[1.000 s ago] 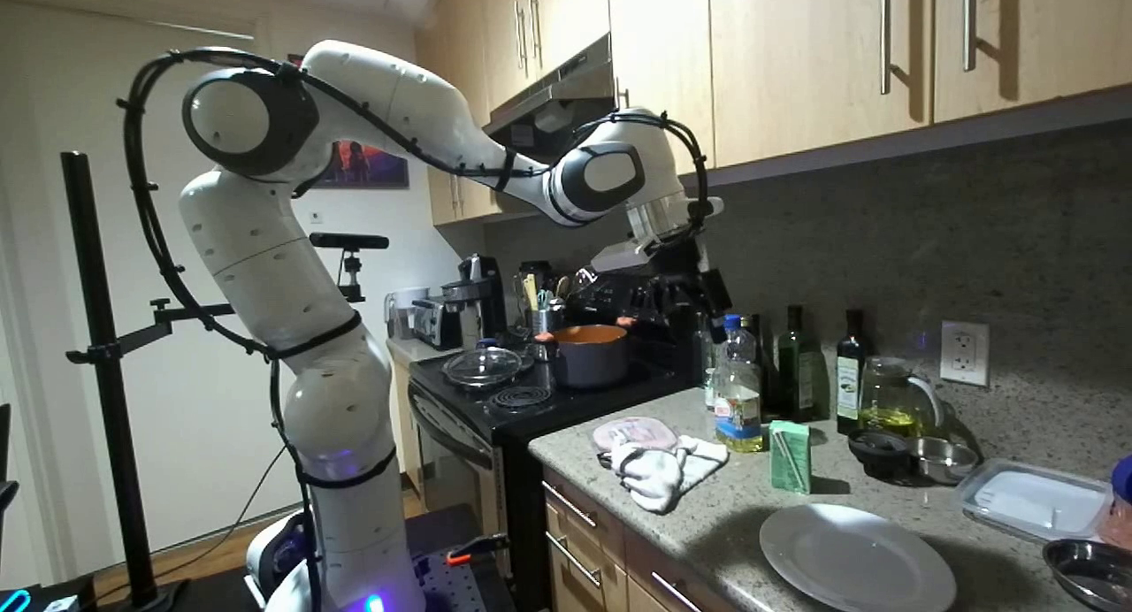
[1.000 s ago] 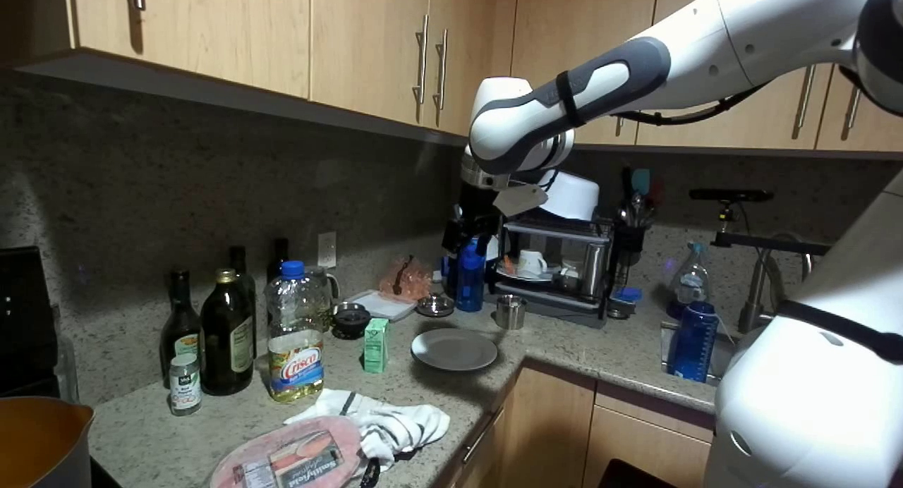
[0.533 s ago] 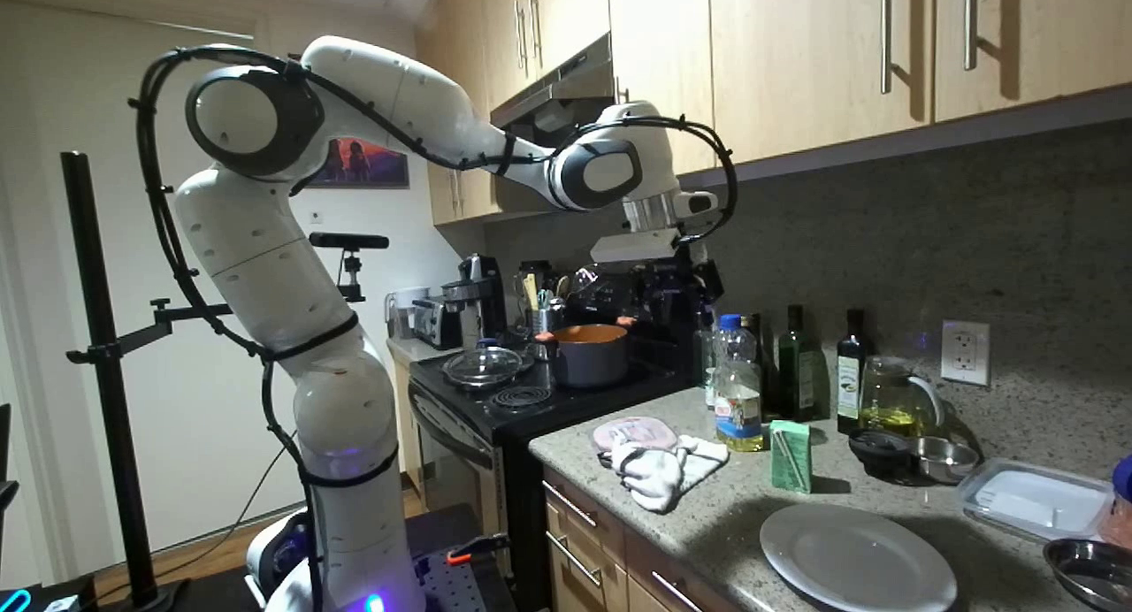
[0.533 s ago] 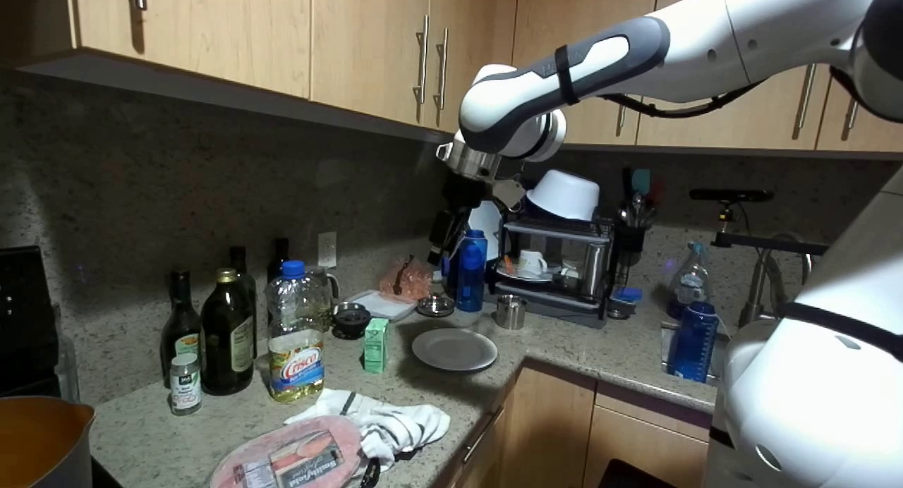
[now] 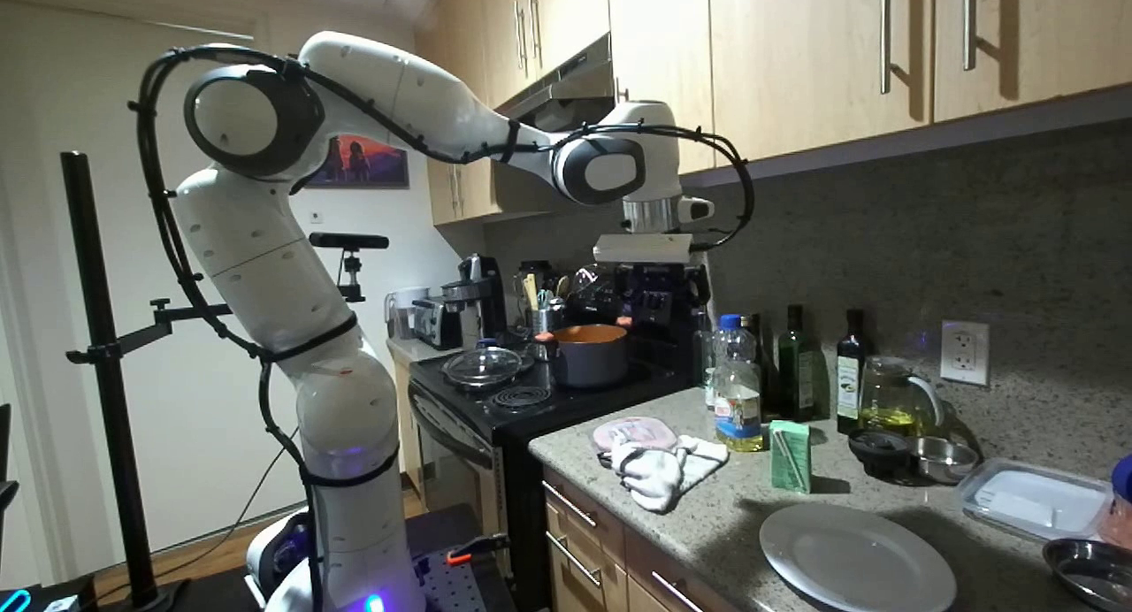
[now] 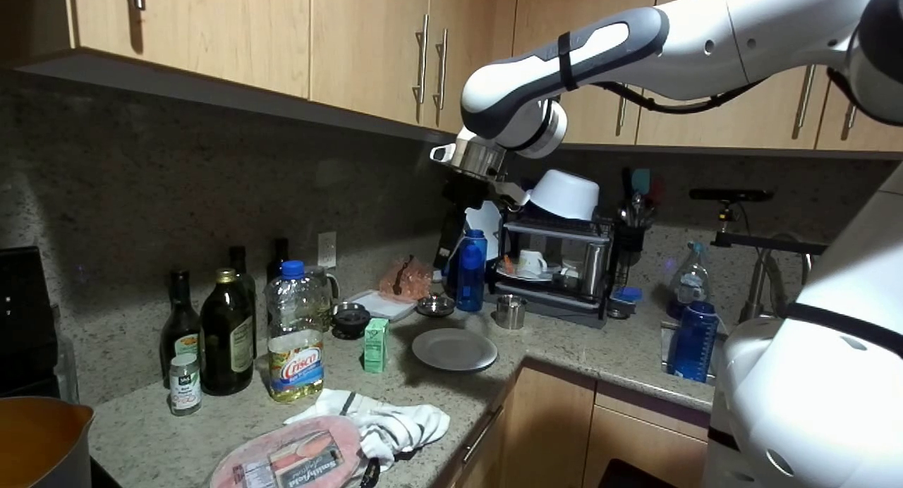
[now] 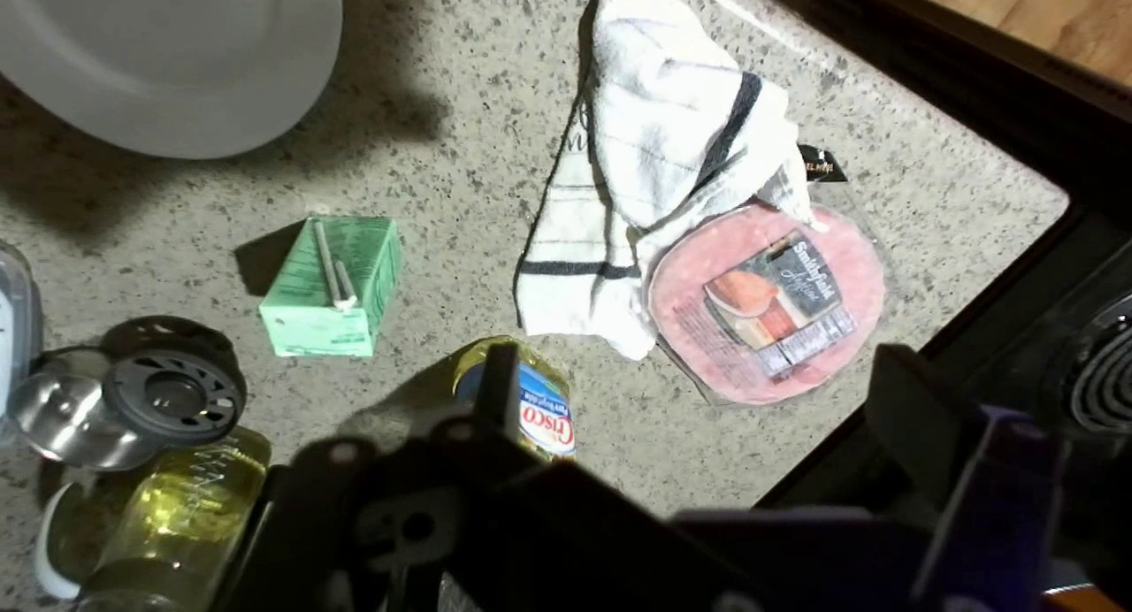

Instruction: Put the object on top of the white towel on the white plate

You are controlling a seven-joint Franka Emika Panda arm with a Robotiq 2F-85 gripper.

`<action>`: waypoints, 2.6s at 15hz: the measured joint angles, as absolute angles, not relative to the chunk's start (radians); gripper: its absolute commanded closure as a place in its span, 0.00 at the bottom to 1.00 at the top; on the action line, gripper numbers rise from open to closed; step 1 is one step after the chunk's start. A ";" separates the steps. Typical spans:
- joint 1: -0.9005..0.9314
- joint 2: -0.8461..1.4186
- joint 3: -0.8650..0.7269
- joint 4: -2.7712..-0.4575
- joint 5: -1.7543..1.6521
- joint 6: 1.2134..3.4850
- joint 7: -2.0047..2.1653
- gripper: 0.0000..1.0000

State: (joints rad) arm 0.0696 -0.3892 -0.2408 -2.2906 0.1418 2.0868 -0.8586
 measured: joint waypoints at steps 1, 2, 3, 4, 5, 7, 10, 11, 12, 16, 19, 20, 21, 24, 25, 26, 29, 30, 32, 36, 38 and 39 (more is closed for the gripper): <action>0.070 -0.389 -0.240 -2.291 0.142 2.087 -0.858 0.00; 0.070 -0.389 -0.240 -2.291 0.142 2.087 -0.858 0.00; 0.070 -0.389 -0.239 -2.291 0.142 2.087 -0.858 0.00; 0.070 -0.388 -0.239 -2.290 0.147 2.077 -0.859 0.00; 0.073 -0.386 -0.242 -2.289 0.185 2.045 -0.874 0.00; 0.083 -0.378 -0.248 -2.283 0.290 1.977 -0.935 0.00; 0.105 -0.362 -0.248 -2.268 0.457 1.890 -1.020 0.00; 0.110 -0.357 -0.248 -2.261 0.511 1.859 -1.046 0.00; 0.114 -0.352 -0.248 -2.255 0.564 1.827 -1.070 0.00; 0.106 -0.300 -0.257 -2.211 0.767 1.678 -1.120 0.00; 0.071 -0.189 -0.259 -2.165 0.907 1.574 -1.135 0.00; 0.056 -0.145 -0.258 -2.152 0.949 1.544 -1.135 0.00; 0.040 -0.096 -0.257 -2.134 0.990 1.511 -1.135 0.00; -0.022 0.055 -0.247 -2.054 1.082 1.435 -1.127 0.00; -0.043 0.100 -0.244 -2.025 1.097 1.426 -1.117 0.00; -0.063 0.141 -0.241 -1.997 1.110 1.422 -1.108 0.00; -0.110 0.219 -0.230 -1.950 1.121 1.425 -1.088 0.00; -0.117 0.230 -0.226 -1.947 1.119 1.431 -1.085 0.00; -0.121 0.239 -0.216 -1.946 1.103 1.454 -1.072 0.00; -0.121 0.240 -0.194 -1.947 1.033 1.556 -1.052 0.00; -0.123 0.244 -0.194 -1.957 1.025 1.581 -1.052 0.00; -0.124 0.248 -0.193 -1.962 1.024 1.585 -1.052 0.00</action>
